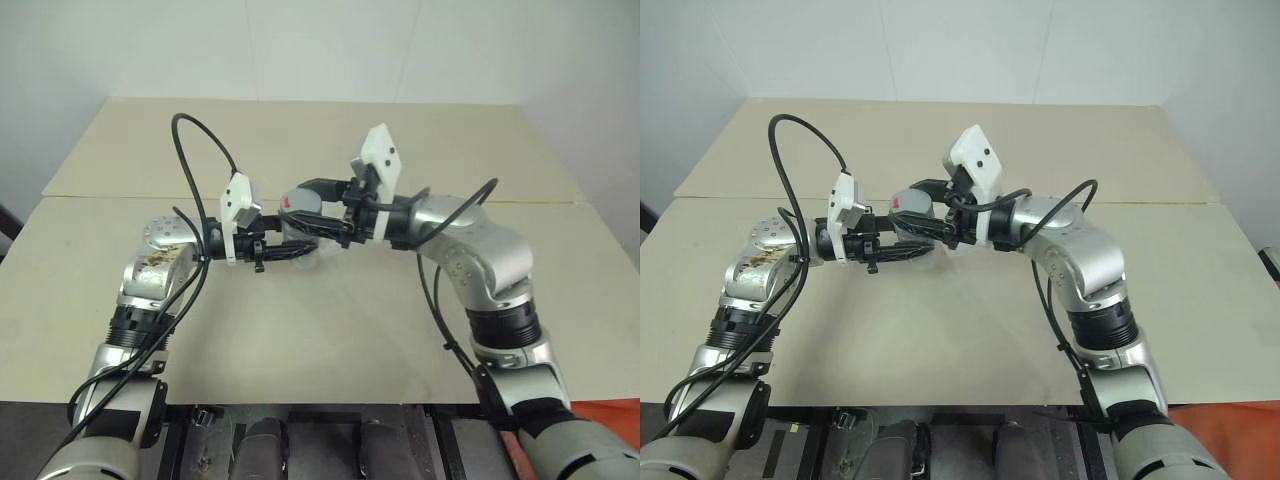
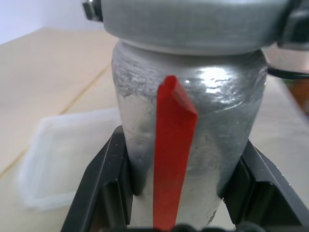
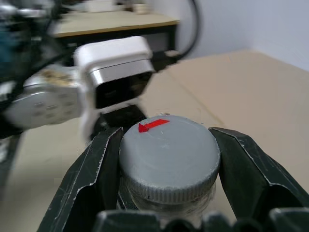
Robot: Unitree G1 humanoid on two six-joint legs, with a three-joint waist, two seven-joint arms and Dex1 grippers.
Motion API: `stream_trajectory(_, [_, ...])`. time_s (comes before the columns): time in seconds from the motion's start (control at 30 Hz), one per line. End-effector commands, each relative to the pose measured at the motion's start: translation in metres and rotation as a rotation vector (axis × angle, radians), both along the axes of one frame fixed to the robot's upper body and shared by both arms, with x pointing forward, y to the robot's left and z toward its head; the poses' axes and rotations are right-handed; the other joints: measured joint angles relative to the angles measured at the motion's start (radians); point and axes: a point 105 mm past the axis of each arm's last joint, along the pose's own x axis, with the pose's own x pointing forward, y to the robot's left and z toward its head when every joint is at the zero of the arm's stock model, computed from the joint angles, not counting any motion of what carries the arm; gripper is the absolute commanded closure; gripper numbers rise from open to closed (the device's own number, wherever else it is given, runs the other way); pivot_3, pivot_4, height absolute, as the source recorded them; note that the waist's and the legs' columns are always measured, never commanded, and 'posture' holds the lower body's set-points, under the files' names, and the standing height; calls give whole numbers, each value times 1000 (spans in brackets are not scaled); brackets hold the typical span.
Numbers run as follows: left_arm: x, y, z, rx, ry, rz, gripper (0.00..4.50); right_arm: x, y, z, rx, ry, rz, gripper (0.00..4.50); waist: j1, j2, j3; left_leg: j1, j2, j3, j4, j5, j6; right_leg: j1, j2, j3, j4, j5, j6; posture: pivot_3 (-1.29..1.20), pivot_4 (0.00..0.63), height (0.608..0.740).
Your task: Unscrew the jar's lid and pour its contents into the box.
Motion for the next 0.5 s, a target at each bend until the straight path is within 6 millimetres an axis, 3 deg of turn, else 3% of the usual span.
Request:
stream_trajectory(0.03, [-9,6,8,4,-53,-73,2465,-15,0,11,19,-38,128,1722,0,0,0,0,0,0,0,0,0,0,0,0,0,0,0,0,150,740])
stream_trajectory(0.3, [-12,15,-33,148,-13,-77,2465,-27,-10,29,77,-51,215,1722,-1,0,0,1,0,0,0,0,0,0,0,0,1,0,0,0,150,740])
stream_trajectory(0.5, [-9,15,-34,137,-19,-58,2465,-24,-17,30,61,-79,179,1722,10,0,0,0,0,0,1,0,0,0,0,0,0,0,0,0,150,740])
